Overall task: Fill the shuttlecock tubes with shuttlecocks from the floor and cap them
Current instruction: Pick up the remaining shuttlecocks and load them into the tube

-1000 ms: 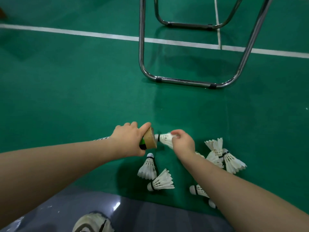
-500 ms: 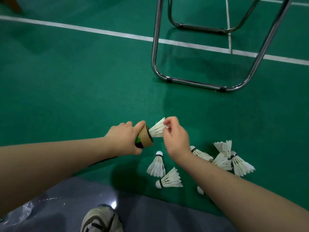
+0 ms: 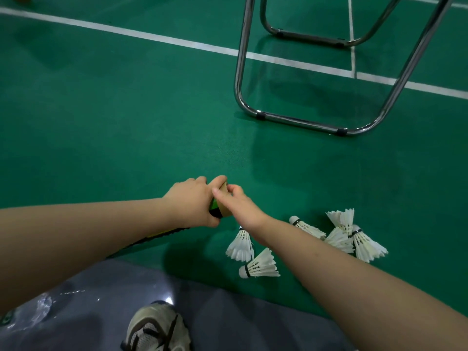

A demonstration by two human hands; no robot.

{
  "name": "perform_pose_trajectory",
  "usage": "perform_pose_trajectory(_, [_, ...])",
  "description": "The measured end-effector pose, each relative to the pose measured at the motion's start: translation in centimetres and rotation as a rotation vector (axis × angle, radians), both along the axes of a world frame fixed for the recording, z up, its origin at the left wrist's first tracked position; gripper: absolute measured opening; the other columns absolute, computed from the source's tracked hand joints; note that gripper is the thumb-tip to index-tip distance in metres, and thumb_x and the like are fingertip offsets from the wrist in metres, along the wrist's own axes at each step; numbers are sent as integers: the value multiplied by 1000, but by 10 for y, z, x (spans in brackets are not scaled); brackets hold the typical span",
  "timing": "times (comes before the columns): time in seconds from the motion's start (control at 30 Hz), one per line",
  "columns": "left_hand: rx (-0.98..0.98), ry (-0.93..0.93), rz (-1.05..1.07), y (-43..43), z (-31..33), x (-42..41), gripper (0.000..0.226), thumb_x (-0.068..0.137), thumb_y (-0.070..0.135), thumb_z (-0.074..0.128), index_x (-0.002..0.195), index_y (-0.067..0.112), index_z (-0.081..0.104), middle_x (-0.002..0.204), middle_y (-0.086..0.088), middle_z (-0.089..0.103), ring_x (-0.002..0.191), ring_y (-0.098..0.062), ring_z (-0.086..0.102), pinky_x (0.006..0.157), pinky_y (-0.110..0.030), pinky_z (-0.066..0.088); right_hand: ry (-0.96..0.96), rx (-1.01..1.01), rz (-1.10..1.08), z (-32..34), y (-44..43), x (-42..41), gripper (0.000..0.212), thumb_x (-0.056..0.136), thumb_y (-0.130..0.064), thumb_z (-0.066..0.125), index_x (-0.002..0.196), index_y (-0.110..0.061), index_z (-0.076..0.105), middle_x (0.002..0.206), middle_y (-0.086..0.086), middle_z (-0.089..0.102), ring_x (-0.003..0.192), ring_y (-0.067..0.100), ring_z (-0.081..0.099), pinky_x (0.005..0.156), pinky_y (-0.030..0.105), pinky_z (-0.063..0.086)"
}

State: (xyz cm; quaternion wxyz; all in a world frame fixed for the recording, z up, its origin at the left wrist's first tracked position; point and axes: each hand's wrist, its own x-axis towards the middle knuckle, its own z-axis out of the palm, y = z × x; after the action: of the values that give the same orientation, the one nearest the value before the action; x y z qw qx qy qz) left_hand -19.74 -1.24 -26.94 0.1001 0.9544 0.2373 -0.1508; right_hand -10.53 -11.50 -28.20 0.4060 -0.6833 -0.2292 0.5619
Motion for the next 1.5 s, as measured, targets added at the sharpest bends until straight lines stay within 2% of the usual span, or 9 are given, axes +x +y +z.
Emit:
perform_pose_trajectory(0.13, [81, 15, -162, -10, 3, -3, 81, 71, 50, 61, 139, 33, 21, 104, -4, 49, 99, -27, 52, 75, -34, 42, 334, -34, 141, -4, -4, 6, 47, 72, -40, 63, 115, -27, 49, 105, -6, 60, 96, 10, 56, 79, 25, 39])
perform_pose_trajectory(0.3, [37, 45, -177, -20, 2, 0, 77, 71, 50, 62, 135, 32, 25, 104, -5, 49, 99, -28, 53, 75, -35, 43, 446, -15, 181, -7, -11, 16, 5, 91, -27, 53, 89, -25, 57, 83, -6, 62, 77, 7, 59, 74, 22, 46])
perform_pose_trajectory(0.43, [54, 93, -57, -7, -3, 3, 81, 71, 53, 65, 136, 27, 24, 107, -9, 51, 99, -31, 55, 72, -37, 45, 57, 40, -272, -22, -12, 17, 24, 93, -29, 51, 77, -16, 62, 67, -1, 61, 62, 11, 58, 67, 28, 45])
perform_pose_trajectory(0.63, [142, 182, -159, -14, -14, -8, 82, 73, 52, 63, 139, 27, 20, 111, -9, 49, 101, -30, 52, 72, -37, 42, -647, -253, 387, -52, -55, 7, 55, 77, -49, 64, 123, -26, 48, 120, -1, 51, 113, 19, 48, 93, 38, 43])
perform_pose_trajectory(0.77, [147, 226, -226, -22, -23, -13, 84, 75, 53, 62, 141, 27, 17, 114, -10, 48, 103, -29, 51, 75, -38, 43, -909, -258, 541, -67, -66, 1, 54, 82, -37, 60, 130, -23, 41, 127, 3, 45, 112, 27, 48, 91, 38, 42])
perform_pose_trajectory(0.9, [133, 234, -230, -23, -27, -16, 85, 75, 53, 61, 142, 27, 16, 114, -10, 47, 103, -29, 51, 76, -38, 44, -914, -232, 215, -66, -66, 13, 23, 94, -14, 40, 111, -17, 55, 103, 7, 62, 81, 24, 57, 66, 32, 45])
perform_pose_trajectory(1.03, [124, 229, -204, -18, -25, -13, 86, 73, 53, 62, 141, 28, 17, 113, -9, 48, 103, -30, 51, 76, -38, 45, -491, -75, -333, -45, -51, 41, 13, 93, -9, 46, 92, -16, 57, 77, -1, 57, 63, 12, 49, 50, 19, 36])
perform_pose_trajectory(1.23, [29, 67, -162, -14, -8, 7, 84, 71, 53, 64, 139, 29, 22, 111, -9, 51, 102, -31, 54, 80, -40, 49, -42, -51, -154, -34, -37, 42, 26, 89, 2, 42, 88, -19, 56, 82, 9, 57, 69, 19, 49, 60, 26, 40])
perform_pose_trajectory(1.5, [-7, -63, -114, -15, 3, 24, 83, 68, 53, 67, 135, 30, 25, 104, -7, 53, 95, -28, 56, 74, -37, 50, -410, 103, -567, -21, -37, 35, 16, 82, -13, 63, 87, -18, 49, 76, -9, 46, 70, 9, 44, 67, 24, 32])
